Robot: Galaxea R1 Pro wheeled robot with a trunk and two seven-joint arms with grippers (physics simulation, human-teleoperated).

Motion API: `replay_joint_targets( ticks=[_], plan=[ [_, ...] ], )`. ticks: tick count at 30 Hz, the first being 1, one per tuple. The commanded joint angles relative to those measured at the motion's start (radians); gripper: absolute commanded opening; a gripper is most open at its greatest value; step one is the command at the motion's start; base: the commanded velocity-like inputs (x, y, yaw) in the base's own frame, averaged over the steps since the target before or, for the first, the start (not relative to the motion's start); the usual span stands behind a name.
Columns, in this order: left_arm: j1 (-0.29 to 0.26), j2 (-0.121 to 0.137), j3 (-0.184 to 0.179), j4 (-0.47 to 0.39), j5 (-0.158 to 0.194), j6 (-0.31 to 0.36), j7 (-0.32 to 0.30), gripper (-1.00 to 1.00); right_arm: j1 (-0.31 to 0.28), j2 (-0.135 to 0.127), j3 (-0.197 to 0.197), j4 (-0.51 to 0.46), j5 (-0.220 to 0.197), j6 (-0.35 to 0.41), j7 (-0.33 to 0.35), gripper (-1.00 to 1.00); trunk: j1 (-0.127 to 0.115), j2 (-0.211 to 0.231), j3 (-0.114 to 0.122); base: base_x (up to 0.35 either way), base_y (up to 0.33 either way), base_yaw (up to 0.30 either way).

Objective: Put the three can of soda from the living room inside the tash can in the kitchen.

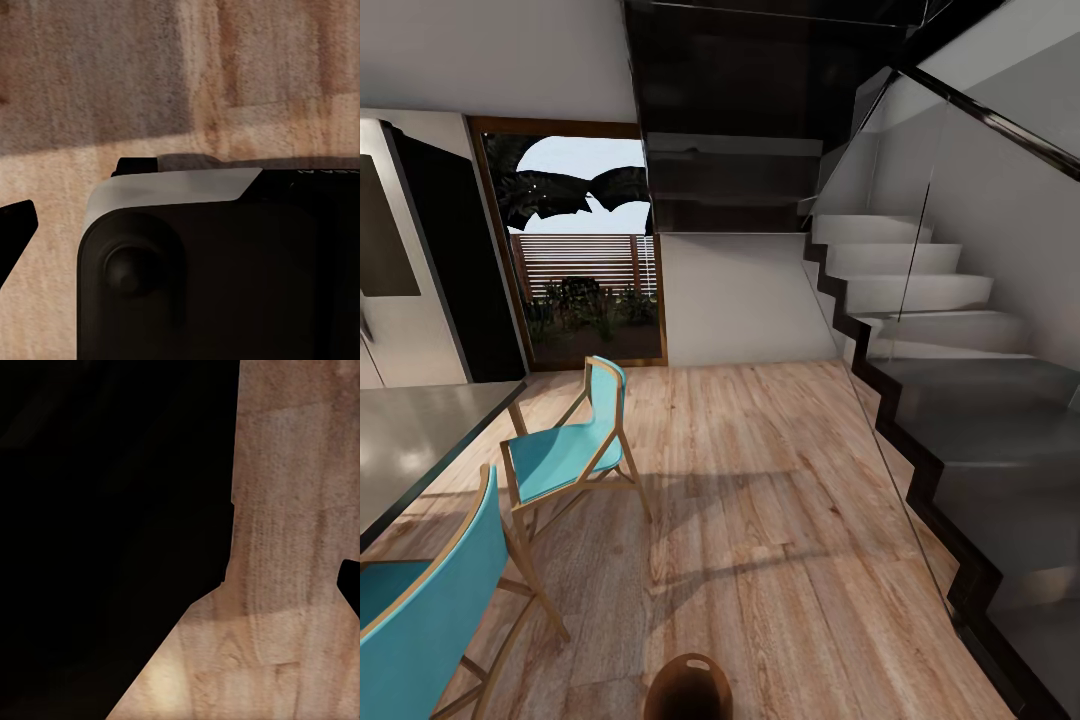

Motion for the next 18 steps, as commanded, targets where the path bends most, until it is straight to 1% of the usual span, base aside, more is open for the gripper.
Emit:
replay_joint_targets(
  ticks=[1,18],
  plan=[
    [0.000,0.000,0.000,0.000,0.000,0.000,0.000,1.00,0.000,0.000,0.000,0.000,0.000,0.000,0.000,1.00,0.000,0.000,0.000,0.000,0.000,0.000],
    [0.000,0.000,0.000,0.000,0.000,0.000,0.000,1.00,0.000,0.000,0.000,0.000,0.000,0.000,0.000,1.00,0.000,0.000,0.000,0.000,0.000,0.000]
  ],
)
